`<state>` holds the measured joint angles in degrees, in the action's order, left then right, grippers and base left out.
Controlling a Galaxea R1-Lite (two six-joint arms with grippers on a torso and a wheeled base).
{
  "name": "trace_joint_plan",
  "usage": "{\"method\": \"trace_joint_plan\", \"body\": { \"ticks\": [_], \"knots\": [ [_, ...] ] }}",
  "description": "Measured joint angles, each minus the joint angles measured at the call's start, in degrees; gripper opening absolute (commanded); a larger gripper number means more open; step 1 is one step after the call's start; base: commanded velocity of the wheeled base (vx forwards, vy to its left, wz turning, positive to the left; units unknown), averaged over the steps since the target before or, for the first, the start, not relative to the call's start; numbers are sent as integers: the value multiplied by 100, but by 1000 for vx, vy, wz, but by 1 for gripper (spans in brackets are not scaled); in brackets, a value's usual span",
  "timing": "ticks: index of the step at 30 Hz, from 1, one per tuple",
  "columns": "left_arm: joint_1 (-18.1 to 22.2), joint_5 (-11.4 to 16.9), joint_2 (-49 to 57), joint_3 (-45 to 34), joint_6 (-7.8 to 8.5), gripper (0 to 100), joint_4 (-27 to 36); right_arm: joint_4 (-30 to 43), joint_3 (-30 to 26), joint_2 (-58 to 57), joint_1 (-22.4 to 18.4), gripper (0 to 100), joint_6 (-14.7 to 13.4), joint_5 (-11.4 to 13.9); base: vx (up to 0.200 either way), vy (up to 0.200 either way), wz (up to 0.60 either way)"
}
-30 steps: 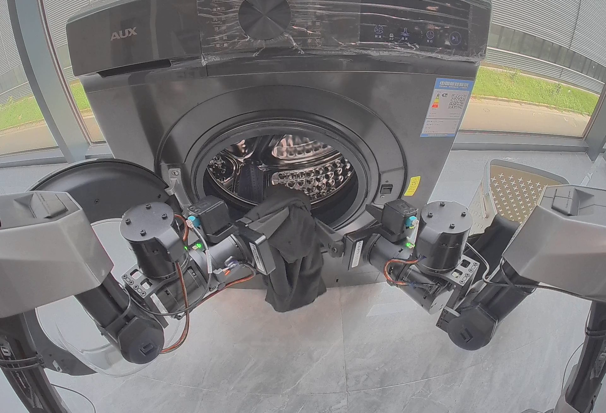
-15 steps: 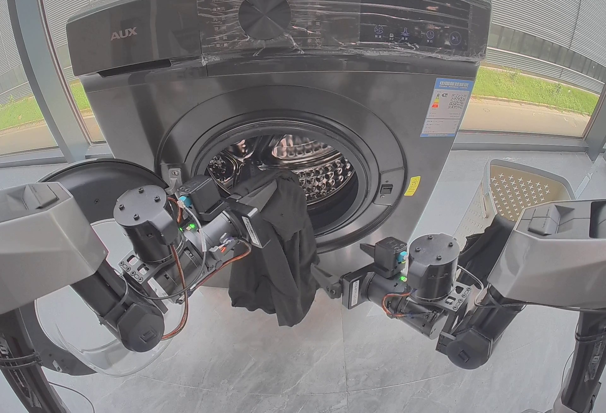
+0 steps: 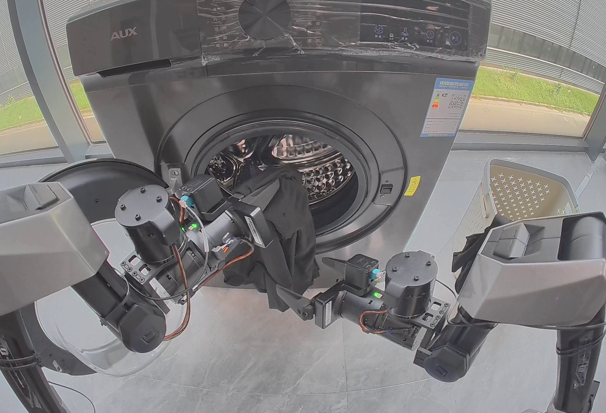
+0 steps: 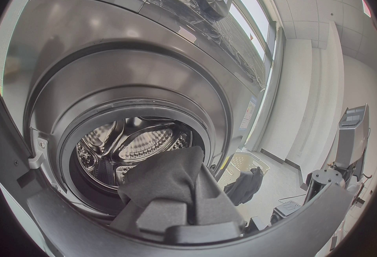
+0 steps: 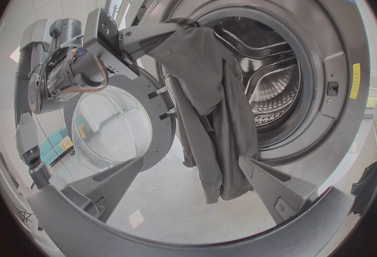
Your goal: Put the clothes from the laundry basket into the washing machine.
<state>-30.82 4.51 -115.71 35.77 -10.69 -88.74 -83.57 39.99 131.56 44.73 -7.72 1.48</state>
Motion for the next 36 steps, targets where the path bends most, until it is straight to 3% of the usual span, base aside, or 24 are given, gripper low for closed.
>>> {"method": "trace_joint_plan", "body": {
  "ticks": [21,22,36],
  "knots": [
    [-49,-2,24,6,-9,0,-2,57,1376,962,4,100,-46,27,0,0,0],
    [-51,-2,24,4,-9,0,-2,55,1458,1019,-7,0,-44,22,0,0,0],
    [-95,-2,37,-30,-57,0,0,1,2065,1477,-55,0,-29,-33,0,0,0]
  ]
}}
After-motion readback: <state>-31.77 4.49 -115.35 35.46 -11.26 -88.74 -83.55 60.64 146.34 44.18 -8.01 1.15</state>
